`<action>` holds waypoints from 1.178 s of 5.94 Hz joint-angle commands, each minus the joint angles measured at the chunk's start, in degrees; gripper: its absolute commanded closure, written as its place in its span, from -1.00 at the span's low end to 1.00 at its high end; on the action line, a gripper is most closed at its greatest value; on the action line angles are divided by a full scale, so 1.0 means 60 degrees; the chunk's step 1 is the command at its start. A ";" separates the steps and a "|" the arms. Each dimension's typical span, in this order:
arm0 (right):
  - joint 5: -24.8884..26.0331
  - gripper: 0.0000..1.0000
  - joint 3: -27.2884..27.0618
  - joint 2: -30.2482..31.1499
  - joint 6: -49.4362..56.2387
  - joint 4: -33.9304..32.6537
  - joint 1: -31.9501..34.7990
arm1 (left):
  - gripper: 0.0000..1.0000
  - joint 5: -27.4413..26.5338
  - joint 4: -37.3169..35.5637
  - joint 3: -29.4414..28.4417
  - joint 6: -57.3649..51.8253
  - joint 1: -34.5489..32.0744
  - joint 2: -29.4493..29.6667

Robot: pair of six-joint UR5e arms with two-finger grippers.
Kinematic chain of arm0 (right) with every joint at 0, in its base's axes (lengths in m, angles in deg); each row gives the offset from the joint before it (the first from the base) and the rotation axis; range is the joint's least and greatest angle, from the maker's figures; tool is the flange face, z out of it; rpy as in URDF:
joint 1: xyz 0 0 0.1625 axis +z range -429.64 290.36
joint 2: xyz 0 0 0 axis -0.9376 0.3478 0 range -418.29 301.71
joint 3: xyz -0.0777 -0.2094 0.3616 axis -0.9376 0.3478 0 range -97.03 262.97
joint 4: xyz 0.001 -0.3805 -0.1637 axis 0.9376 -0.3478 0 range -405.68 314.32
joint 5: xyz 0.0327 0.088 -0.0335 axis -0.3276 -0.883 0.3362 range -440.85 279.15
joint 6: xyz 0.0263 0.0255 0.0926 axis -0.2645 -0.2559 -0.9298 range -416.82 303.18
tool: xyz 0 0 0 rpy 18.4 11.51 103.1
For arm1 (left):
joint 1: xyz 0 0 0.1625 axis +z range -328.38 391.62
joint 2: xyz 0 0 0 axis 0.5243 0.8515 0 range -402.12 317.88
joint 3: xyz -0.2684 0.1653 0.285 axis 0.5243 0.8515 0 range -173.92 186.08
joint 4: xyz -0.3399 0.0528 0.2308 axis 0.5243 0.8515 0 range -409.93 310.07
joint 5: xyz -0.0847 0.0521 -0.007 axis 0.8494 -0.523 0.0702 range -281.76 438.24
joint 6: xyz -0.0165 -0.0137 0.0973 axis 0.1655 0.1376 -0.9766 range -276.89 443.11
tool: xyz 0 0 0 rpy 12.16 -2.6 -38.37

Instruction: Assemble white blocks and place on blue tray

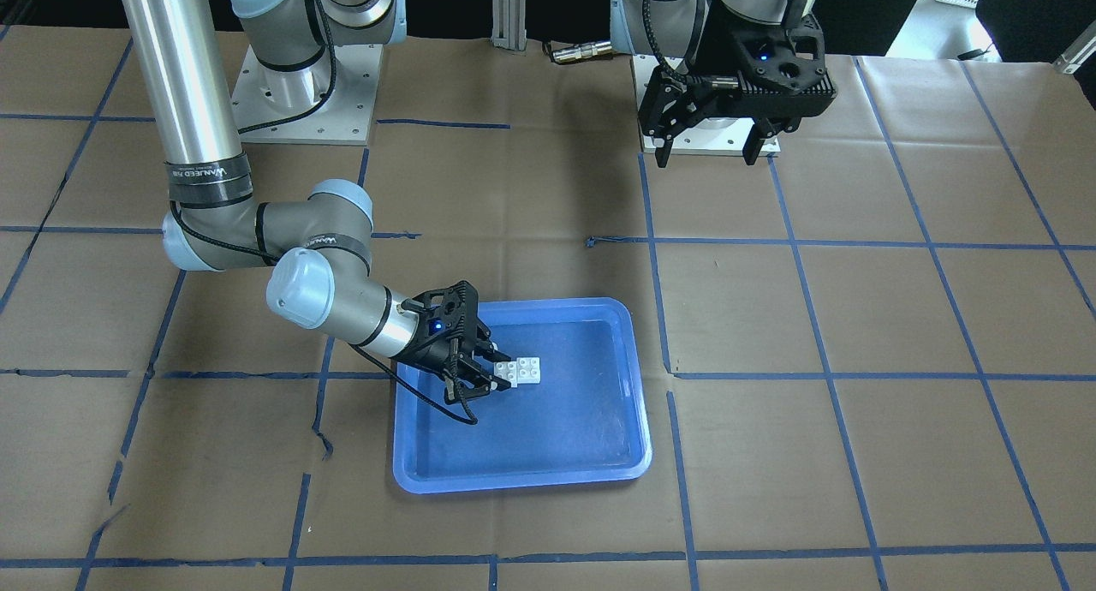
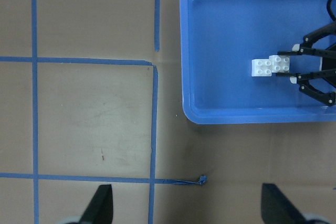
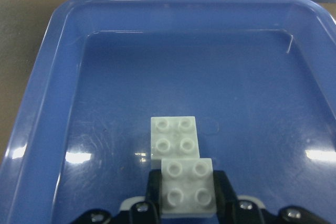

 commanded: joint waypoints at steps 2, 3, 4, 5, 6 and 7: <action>-0.0001 0.39 -0.0033 -0.0004 -0.0018 0.0018 0.0005 | -0.99 0.0008 -0.0659 0.0013 0.0000 0.0110 0.0125; 0.0014 0.38 -0.0034 0.0010 -0.0018 0.0018 0.0005 | -0.99 0.0007 -0.0794 0.0072 -0.0088 0.0110 0.0140; 0.0014 0.38 -0.0034 0.0010 -0.0018 0.0047 0.0005 | -0.99 0.0007 -0.1187 0.0188 -0.0103 0.0110 0.0140; 0.0028 0.38 -0.0034 0.0010 -0.0018 0.0062 0.0005 | -0.99 0.0007 -0.1452 0.0247 -0.0103 0.0110 0.0184; 0.0028 0.38 -0.0034 0.0010 -0.0018 0.0077 0.0005 | -0.99 -0.0036 -0.1309 0.0045 -0.0118 0.0124 0.0228; 0.0014 0.38 -0.0034 0.0010 -0.0018 0.0077 0.0005 | -0.99 -0.0022 -0.1279 -0.0102 -0.0089 0.0124 0.0402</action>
